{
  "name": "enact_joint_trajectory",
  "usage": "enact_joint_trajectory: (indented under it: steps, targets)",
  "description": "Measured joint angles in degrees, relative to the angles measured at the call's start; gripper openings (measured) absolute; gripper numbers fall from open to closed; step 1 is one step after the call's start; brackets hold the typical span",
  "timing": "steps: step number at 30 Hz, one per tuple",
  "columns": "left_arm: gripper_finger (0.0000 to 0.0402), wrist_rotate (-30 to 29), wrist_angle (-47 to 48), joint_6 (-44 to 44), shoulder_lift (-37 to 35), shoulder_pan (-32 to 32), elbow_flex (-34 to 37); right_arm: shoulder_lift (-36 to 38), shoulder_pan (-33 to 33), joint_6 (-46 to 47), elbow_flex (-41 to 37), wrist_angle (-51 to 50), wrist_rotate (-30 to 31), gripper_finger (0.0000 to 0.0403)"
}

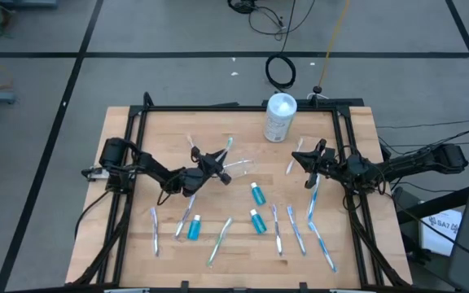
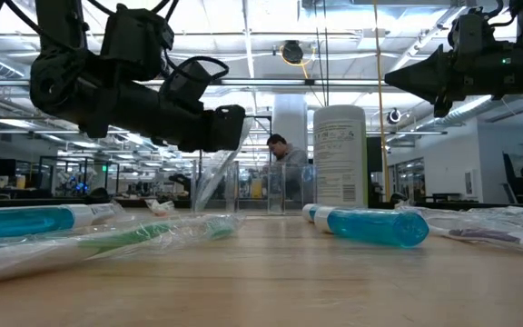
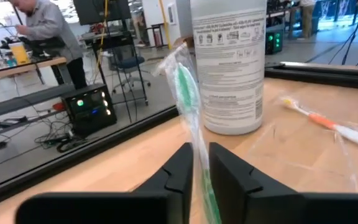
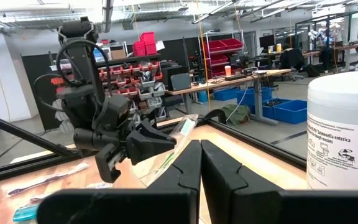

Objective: Pick & Place toothbrushing station
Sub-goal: Put the top green toothbrush into the transparent organizer, then put the left blue mouthwash into the transparent organizer

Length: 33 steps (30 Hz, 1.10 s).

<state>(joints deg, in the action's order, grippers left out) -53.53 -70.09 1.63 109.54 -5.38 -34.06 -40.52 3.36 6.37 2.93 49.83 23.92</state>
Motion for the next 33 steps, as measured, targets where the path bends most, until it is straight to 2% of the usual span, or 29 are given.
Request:
enact_joint_trajectory:
  steps: [9, 14, 19, 27, 33]
  targets:
    - [0.0147, -3.39, -0.30, 1.81, 0.00, -3.62, 0.00, -0.01, 0.00, 0.00, 0.00, -0.53, -0.15, 0.0004]
    - [0.0183, -5.52, -0.35, -0.94, -0.02, -5.49, 0.00, -0.01, -0.02, -0.05, -0.01, -1.11, 0.11, 0.0004]
    - [0.0205, -5.53, -0.20, -5.48, -0.56, -6.40, 0.02, -0.02, -0.11, -4.80, 0.00, -1.05, 0.31, 0.0011]
    - [0.0214, -1.05, 1.52, -6.75, -8.46, -7.67, 0.02, -0.01, -1.42, -0.74, -0.01, -6.62, 0.04, 0.0085]
    - [0.0214, 5.42, 17.71, -11.18, -18.23, -7.75, 0.02, -0.02, -1.42, 2.10, 0.01, -11.09, -0.15, 0.0138]
